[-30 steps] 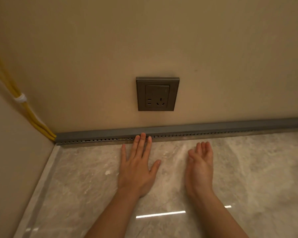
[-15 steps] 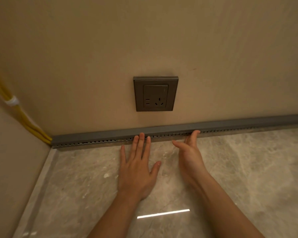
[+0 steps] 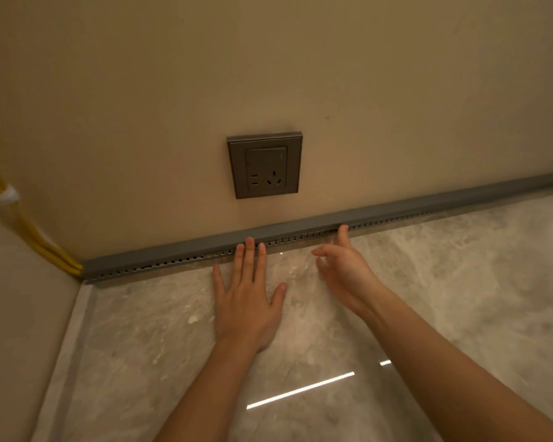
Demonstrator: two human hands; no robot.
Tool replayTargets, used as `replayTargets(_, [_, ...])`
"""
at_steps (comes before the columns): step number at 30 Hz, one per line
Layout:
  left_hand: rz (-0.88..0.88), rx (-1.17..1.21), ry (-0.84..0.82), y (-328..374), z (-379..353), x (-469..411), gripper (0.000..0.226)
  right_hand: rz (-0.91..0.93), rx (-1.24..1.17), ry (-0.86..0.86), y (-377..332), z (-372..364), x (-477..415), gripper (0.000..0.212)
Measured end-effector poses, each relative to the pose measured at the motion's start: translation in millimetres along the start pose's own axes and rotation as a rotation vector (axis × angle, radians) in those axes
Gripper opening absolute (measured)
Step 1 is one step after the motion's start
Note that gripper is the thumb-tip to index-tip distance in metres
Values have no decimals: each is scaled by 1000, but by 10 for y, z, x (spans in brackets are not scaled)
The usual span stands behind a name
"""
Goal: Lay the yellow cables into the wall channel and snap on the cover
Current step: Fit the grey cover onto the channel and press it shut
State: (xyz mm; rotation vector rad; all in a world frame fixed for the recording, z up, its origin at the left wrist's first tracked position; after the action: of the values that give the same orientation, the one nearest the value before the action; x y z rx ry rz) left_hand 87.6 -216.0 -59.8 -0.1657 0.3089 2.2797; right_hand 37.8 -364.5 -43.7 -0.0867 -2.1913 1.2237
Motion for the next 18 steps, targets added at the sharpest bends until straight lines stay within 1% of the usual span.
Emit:
replayTargets(2, [-10, -29, -2, 22, 14, -6, 73, -8, -80, 25, -26, 76, 61, 83])
replayTargets(4, [-6, -53, -6, 51, 42, -10, 74, -31, -193, -3, -81, 154, 106, 74])
replayTargets(5, [-3, -61, -11, 80, 60, -14, 74, -48, -244, -37, -119, 186, 134, 65])
replayTargets(6, [7, -75, -30, 134, 81, -16, 74, -62, -285, -82, -160, 219, 173, 52])
replayTargets(7, [24, -79, -58, 175, 88, -27, 74, -79, -321, -111, -183, 259, 194, 45])
replayTargets(8, [54, -61, -89, 216, 90, -50, 75, -93, -349, -112, -202, 321, 210, 45])
replayTargets(10, [151, 48, -135, 314, 100, -128, 78, -128, -378, -120, -237, 438, 213, 59])
replayTargets(11, [225, 139, -120, 382, 125, -188, 79, -153, -379, -145, -267, 491, 200, 63])
replayTargets(12, [306, 249, -79, 429, 148, -231, 79, -177, -379, -166, -281, 524, 184, 64])
replayTargets(13, [384, 369, -3, 466, 175, -270, 77, -201, -374, -183, -287, 544, 158, 65])
replayTargets(15, [533, 596, 197, 605, 179, -322, 72, -247, -364, -228, -329, 610, 116, 63])
replayTargets(16, [589, 661, 297, 646, 193, -327, 68, -263, -364, -241, -328, 599, 105, 61])
replayTargets(18, [757, 713, 471, 814, 156, -315, 53, -316, -319, -291, -344, 653, 119, 57])
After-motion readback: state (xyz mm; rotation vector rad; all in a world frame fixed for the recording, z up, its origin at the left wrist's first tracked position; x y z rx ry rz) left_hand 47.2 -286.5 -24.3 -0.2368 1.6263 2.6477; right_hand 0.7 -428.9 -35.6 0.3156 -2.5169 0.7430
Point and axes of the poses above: each hand's wrist, its own x-axis away from the middle knuckle, its own z-axis out of the back of the hand, y = z × x, the point moved 8 cm from there along -x, towards the middle knuckle, and after that the axes turned 14 degrees about -z, right-handed, at the moved point
